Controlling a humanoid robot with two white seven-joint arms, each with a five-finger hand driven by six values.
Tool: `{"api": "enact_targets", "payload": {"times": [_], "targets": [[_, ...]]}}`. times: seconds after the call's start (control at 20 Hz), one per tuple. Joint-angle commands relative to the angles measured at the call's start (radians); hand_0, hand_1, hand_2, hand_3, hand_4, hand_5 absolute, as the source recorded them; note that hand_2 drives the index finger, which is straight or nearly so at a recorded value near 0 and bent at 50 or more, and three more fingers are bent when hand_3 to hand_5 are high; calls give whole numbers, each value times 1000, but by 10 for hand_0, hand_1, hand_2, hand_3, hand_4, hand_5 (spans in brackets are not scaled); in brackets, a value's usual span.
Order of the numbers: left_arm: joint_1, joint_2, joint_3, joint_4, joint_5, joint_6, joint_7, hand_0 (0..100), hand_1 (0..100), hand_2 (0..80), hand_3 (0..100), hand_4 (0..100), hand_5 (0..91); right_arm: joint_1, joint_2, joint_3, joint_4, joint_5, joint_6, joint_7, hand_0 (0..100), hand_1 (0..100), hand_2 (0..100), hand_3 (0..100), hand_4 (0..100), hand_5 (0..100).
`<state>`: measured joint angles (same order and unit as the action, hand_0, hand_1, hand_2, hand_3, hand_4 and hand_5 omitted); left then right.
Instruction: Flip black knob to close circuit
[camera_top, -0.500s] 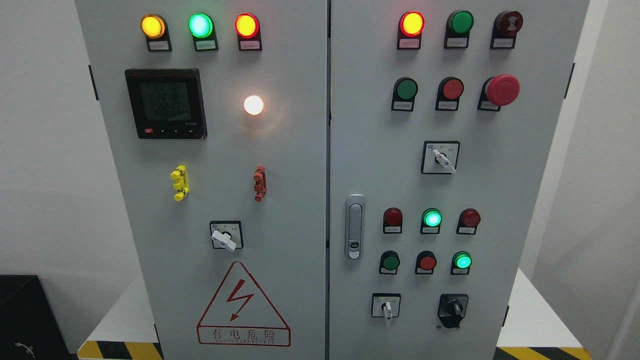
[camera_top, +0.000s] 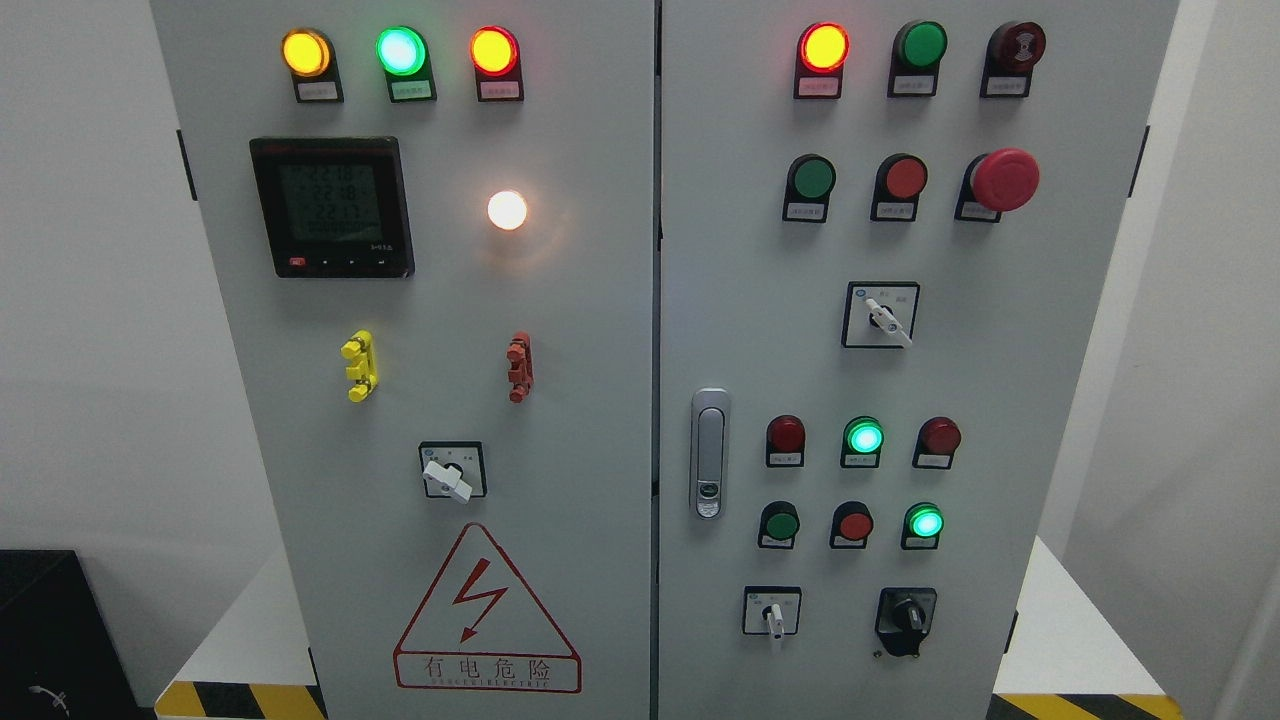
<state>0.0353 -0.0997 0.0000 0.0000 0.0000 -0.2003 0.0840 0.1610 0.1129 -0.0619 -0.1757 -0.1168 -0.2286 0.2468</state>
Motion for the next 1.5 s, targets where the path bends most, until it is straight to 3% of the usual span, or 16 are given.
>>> {"api": "enact_targets", "payload": {"times": [0.0, 0.15, 0.55, 0.85, 1.15, 1.25, 1.35, 1.45], "targets": [[0, 0, -21, 21, -21, -1, -1, 120, 556, 0, 0, 0, 0, -20, 2, -3, 15, -1, -8, 43, 0, 165, 0, 0, 0, 0], [0, 0, -21, 21, -21, -2, -1, 120, 556, 0, 0, 0, 0, -46, 2, -12, 13, -4, -50, 58, 0, 152, 0, 0, 0, 0], [0, 0, -21, 21, -21, -2, 0, 120, 556, 0, 0, 0, 0, -90, 7, -23, 12, 2, -375, 94, 0, 139, 0, 2, 0, 0], [0, 0, -21, 21, -21, -1, -1, 120, 556, 0, 0, 0, 0, -193, 5, -24, 8, 0, -512, 89, 0, 139, 0, 22, 0, 0], [0, 0, -21, 21, -21, -2, -1, 120, 556, 0, 0, 0, 0, -219, 7, -24, -178, 0, -531, 71, 0, 130, 0, 26, 0, 0], [0, 0, -21, 21, -21, -2, -1, 120, 556, 0, 0, 0, 0, -204, 7, -15, -272, 8, -531, 26, 0, 131, 0, 35, 0, 0], [0, 0, -21, 21, -21, -1, -1, 120, 556, 0, 0, 0, 0, -189, 7, -10, -365, 12, -523, -12, 0, 131, 15, 105, 0, 0], [0, 0, -21, 21, -21, -1, -1, 120, 556, 0, 0, 0, 0, -182, 7, 13, -439, 16, -517, -65, 0, 129, 136, 273, 178, 0]]}}
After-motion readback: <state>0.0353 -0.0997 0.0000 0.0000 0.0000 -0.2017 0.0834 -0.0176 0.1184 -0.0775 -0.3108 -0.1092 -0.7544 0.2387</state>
